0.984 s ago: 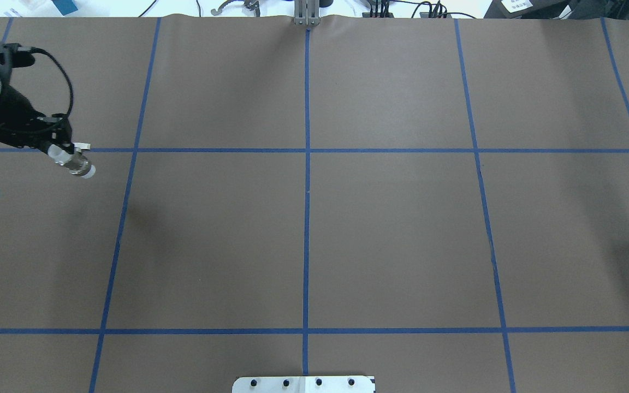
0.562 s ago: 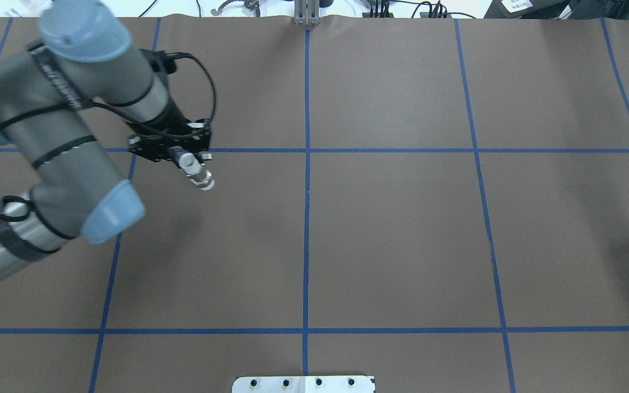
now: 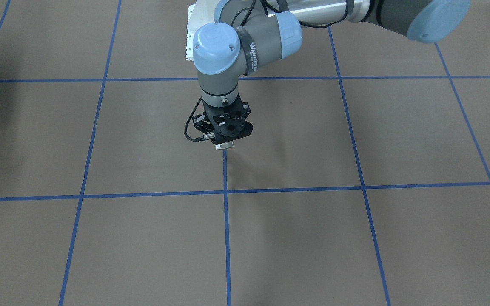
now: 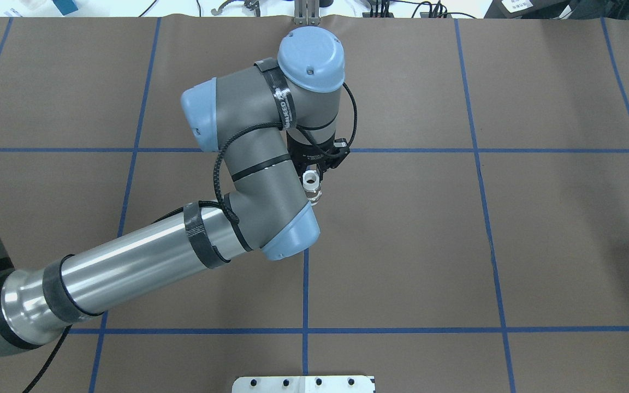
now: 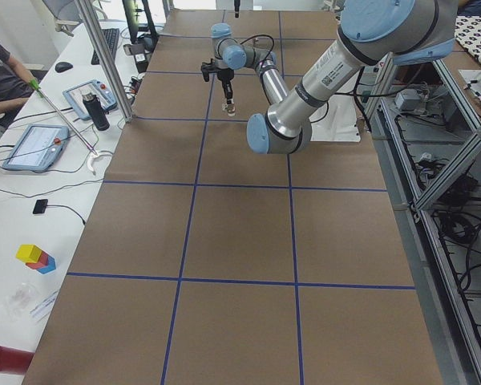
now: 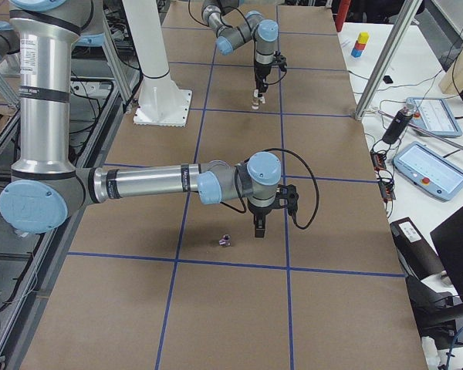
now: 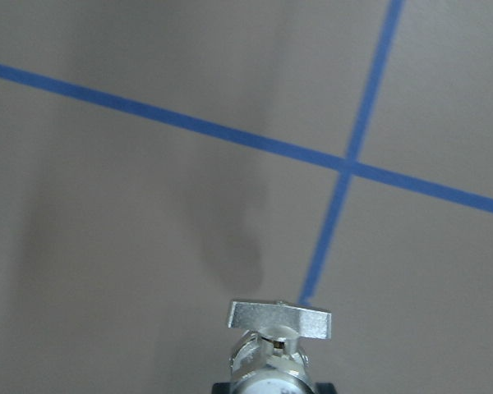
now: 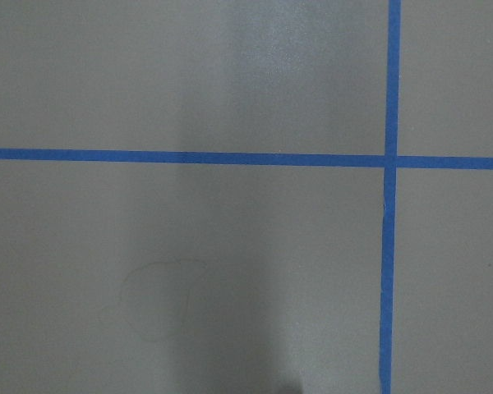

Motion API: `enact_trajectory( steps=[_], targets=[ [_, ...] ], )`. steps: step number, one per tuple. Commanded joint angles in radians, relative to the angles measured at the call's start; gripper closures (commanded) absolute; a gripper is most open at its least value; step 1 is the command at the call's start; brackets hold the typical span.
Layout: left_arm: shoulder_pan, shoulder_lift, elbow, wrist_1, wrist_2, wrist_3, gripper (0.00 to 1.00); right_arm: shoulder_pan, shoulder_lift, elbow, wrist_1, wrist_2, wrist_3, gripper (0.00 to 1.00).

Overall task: Assemble PPR valve and pipe with both arms
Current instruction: 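Carry the valve to the table center and lower it upright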

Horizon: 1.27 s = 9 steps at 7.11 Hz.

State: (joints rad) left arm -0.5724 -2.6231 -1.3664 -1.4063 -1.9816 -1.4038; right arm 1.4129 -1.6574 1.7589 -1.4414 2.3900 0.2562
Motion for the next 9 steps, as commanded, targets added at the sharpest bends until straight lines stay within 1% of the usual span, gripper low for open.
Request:
enact_trajectory(
  steps=[1, 2, 9],
  targets=[
    [0.014, 0.036, -0.014, 0.000, 0.015, -0.003, 1.00, 0.000, -0.001, -0.004, -0.001, 0.000, 0.000, 0.00],
    [0.016, 0.066, -0.035, -0.019, 0.014, -0.006, 1.00, 0.000, -0.001, -0.004, -0.001, 0.000, 0.000, 0.00],
    [0.034, 0.069, -0.033, -0.049, 0.012, -0.006, 1.00, 0.000, -0.007, -0.004, -0.001, -0.002, -0.002, 0.00]
  ],
)
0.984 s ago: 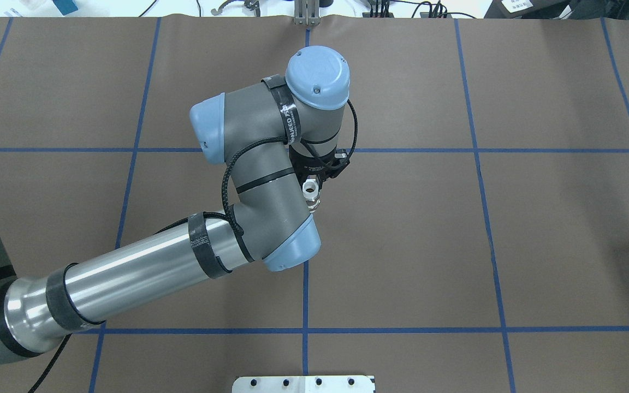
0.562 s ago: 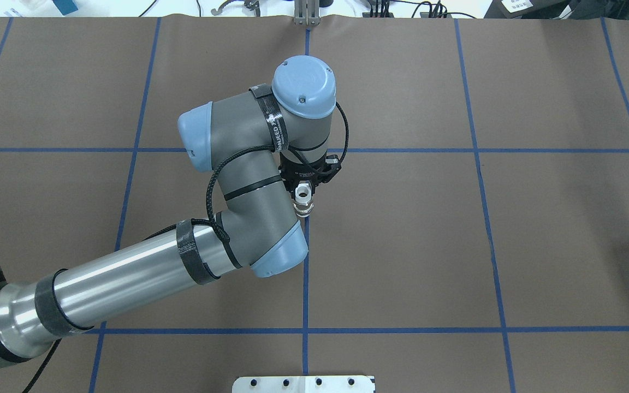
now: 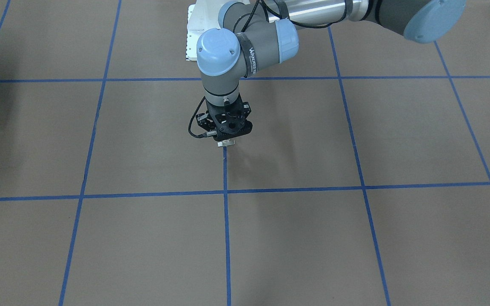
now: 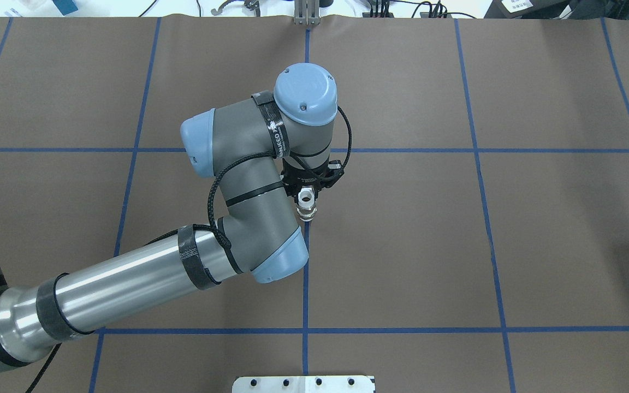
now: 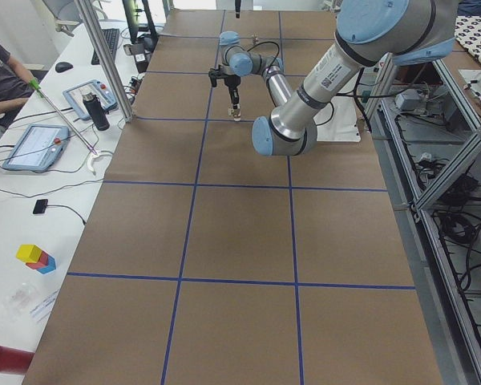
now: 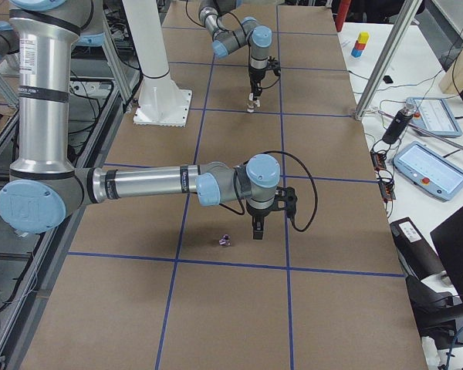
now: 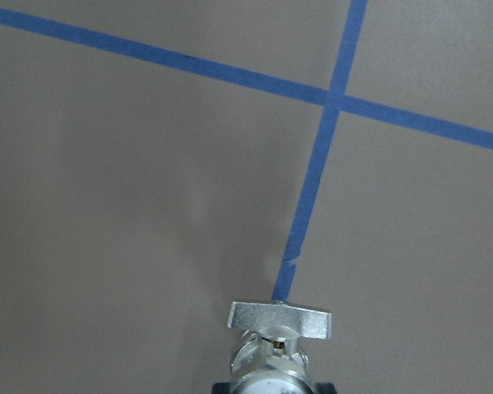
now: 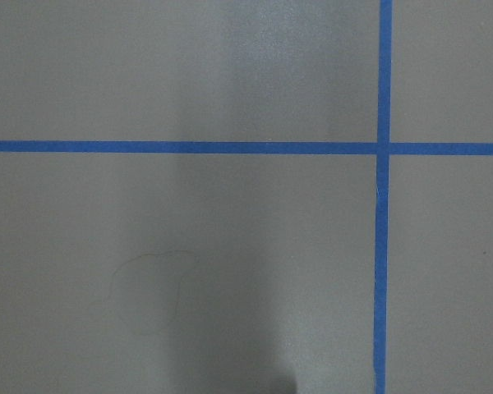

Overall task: Assemble PPR valve and pipe with both arms
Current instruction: 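Carry the valve to the table center and lower it upright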

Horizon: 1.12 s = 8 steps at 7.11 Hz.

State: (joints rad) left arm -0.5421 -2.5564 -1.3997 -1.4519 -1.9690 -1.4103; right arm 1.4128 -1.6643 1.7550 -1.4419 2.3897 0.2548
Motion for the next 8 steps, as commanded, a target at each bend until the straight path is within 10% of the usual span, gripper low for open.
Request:
enact_trajectory(
  steps=[1, 2, 3, 8],
  targets=[
    [0.004, 0.002, -0.001, -0.013, -0.001, -0.002, 1.00, 0.000, 0.000, -0.002, 0.000, -0.001, 0.000, 0.00],
    [0.005, 0.002, 0.001, -0.013, -0.001, -0.003, 0.94, 0.000, 0.000, -0.002, 0.000, -0.001, 0.000, 0.00],
    [0.011, 0.004, 0.002, -0.013, 0.001, -0.003, 0.50, 0.000, 0.000, -0.002, 0.000, -0.001, 0.000, 0.00],
    [-0.027, 0.080, -0.208, 0.014, -0.005, 0.002, 0.14, -0.049, 0.005, 0.008, 0.002, -0.001, 0.000, 0.00]
  ],
)
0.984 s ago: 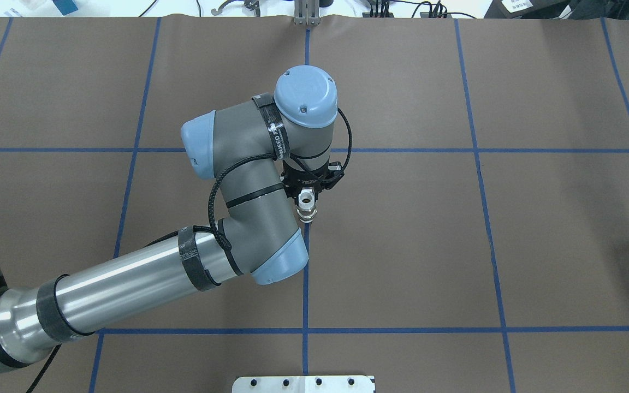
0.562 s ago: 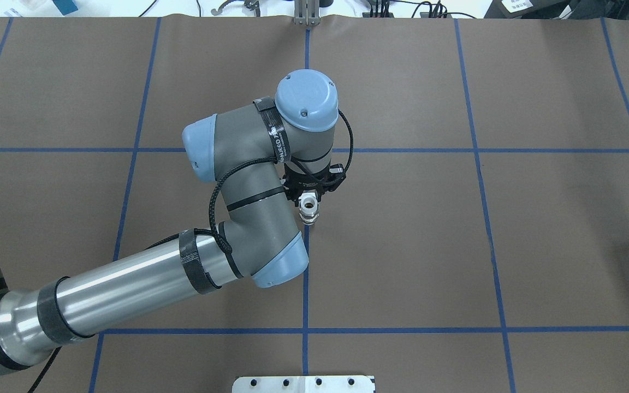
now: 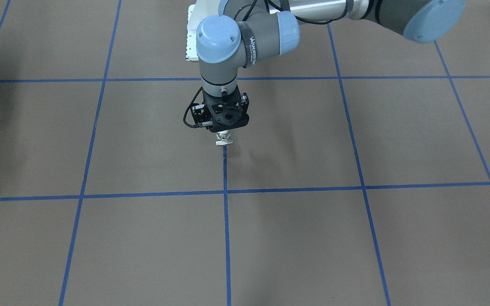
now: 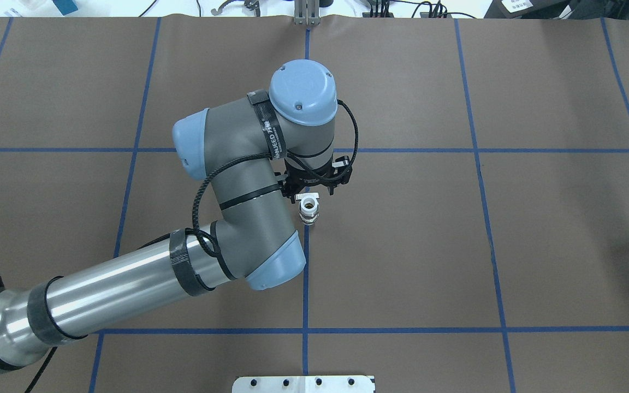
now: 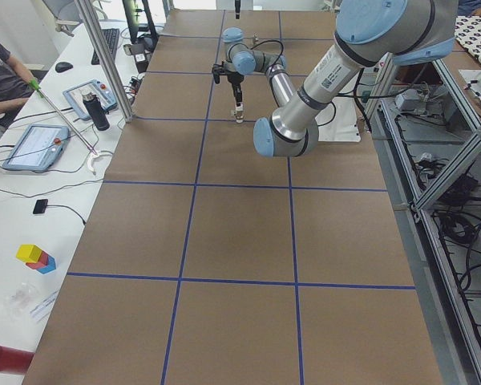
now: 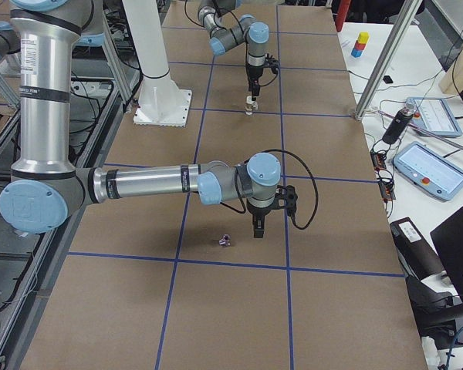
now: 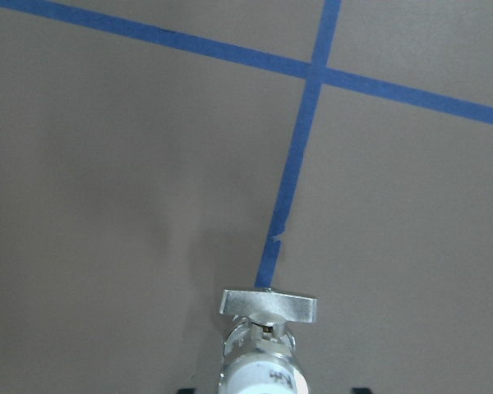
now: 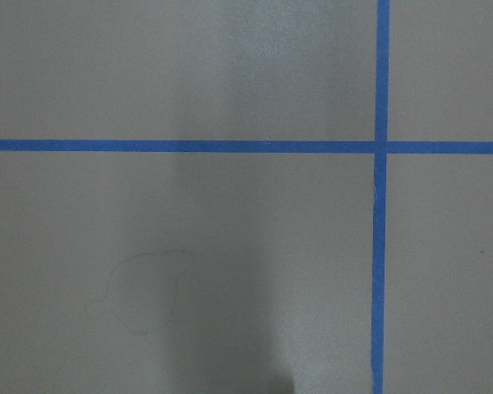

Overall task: Assemble PPR valve and pipe with both arms
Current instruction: 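Open the left gripper and lift it off the valve, then draw the left arm back while the right arm brings the silver fitting inward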

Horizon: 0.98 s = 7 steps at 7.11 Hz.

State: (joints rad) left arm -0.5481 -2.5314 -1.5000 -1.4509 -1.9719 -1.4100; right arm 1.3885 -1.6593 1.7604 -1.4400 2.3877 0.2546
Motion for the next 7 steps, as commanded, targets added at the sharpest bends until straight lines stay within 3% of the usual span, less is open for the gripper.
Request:
enact_trajectory(
  steps=[1, 2, 3, 5, 7],
  targets=[
    [-0.045, 0.165, -0.258, 0.030, -0.016, 0.014, 0.14, -0.058, -0.005, 0.004, 0.001, -0.002, -0.001, 0.00],
    [-0.077, 0.265, -0.378, 0.032, -0.040, 0.058, 0.14, -0.084, -0.035, 0.004, 0.003, -0.007, -0.002, 0.00],
    [-0.101, 0.310, -0.432, 0.047, -0.054, 0.074, 0.14, -0.092, -0.095, 0.004, 0.095, -0.005, 0.003, 0.00],
    [-0.101, 0.309, -0.433, 0.053, -0.055, 0.074, 0.14, -0.168, -0.231, -0.004, 0.367, -0.012, 0.183, 0.01],
    [-0.110, 0.312, -0.433, 0.055, -0.053, 0.074, 0.14, -0.189, -0.240, -0.036, 0.380, -0.027, 0.192, 0.01]
  ],
)
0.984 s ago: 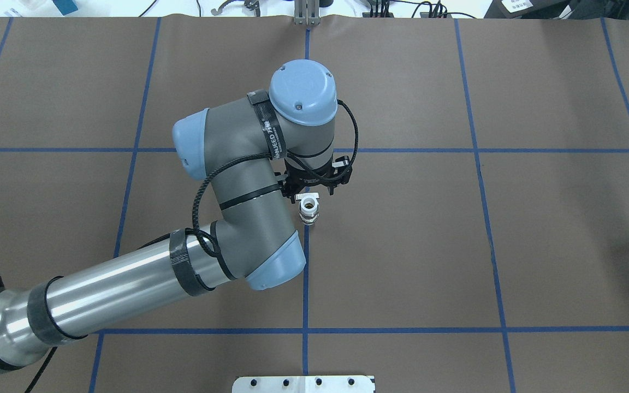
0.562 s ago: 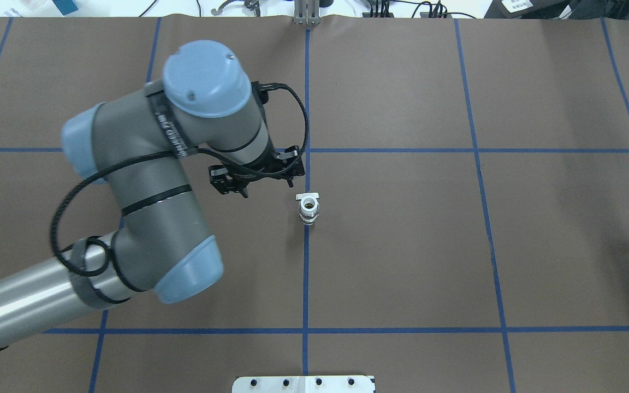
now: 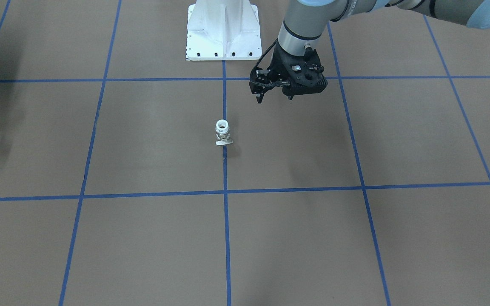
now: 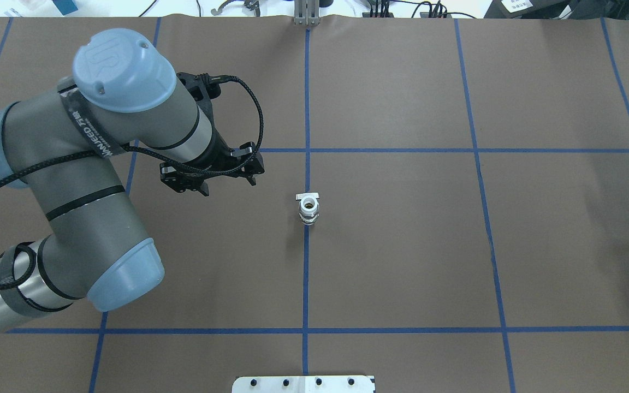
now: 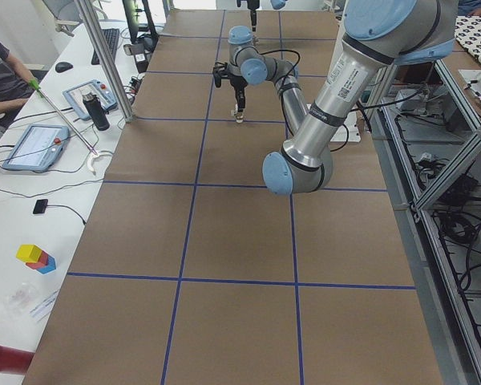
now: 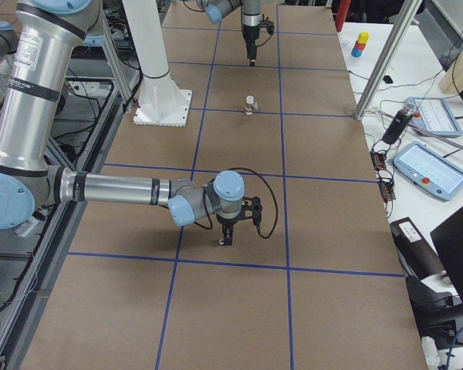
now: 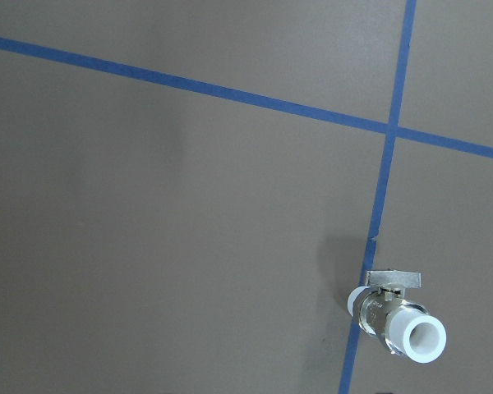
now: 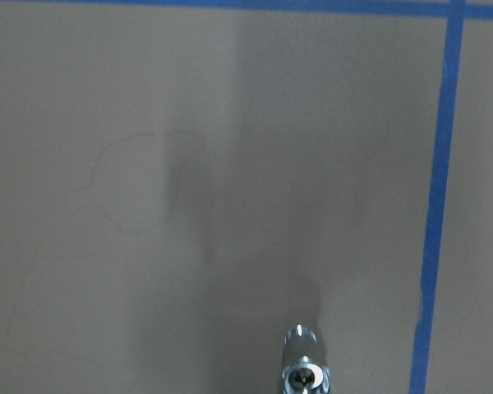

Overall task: Assemble PPR valve and pipe with both arms
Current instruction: 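Draw the left arm back while the right arm brings the silver fitting inward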

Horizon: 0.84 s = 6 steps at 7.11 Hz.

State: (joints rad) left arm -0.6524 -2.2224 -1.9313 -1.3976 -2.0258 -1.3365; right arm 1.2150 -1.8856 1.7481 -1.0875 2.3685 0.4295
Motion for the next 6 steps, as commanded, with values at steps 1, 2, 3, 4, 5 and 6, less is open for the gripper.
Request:
enact_trajectory(
  steps=[1, 2, 3, 4, 5, 6],
  targets=[
    [-0.006, 0.003, -0.002, 0.002, 0.001, 0.000, 0.14, -0.025, -0.009, -0.035, 0.028, -0.035, 0.020, 0.01],
    [-0.006, 0.003, -0.003, 0.006, -0.001, 0.000, 0.14, -0.032, 0.000, -0.064, 0.028, -0.040, 0.021, 0.02],
    [-0.006, 0.004, -0.003, 0.008, -0.001, 0.000, 0.14, -0.040, 0.005, -0.073, 0.028, -0.040, 0.021, 0.02],
    [-0.004, 0.003, -0.005, 0.008, -0.001, 0.000, 0.13, -0.045, 0.011, -0.084, 0.028, -0.038, 0.028, 0.02],
    [-0.006, 0.004, -0.009, 0.009, -0.001, -0.001, 0.13, -0.054, 0.022, -0.096, 0.028, -0.038, 0.043, 0.02],
    [-0.006, 0.006, -0.014, 0.009, -0.001, -0.001, 0.13, -0.058, 0.031, -0.107, 0.028, -0.038, 0.043, 0.05]
  ],
)
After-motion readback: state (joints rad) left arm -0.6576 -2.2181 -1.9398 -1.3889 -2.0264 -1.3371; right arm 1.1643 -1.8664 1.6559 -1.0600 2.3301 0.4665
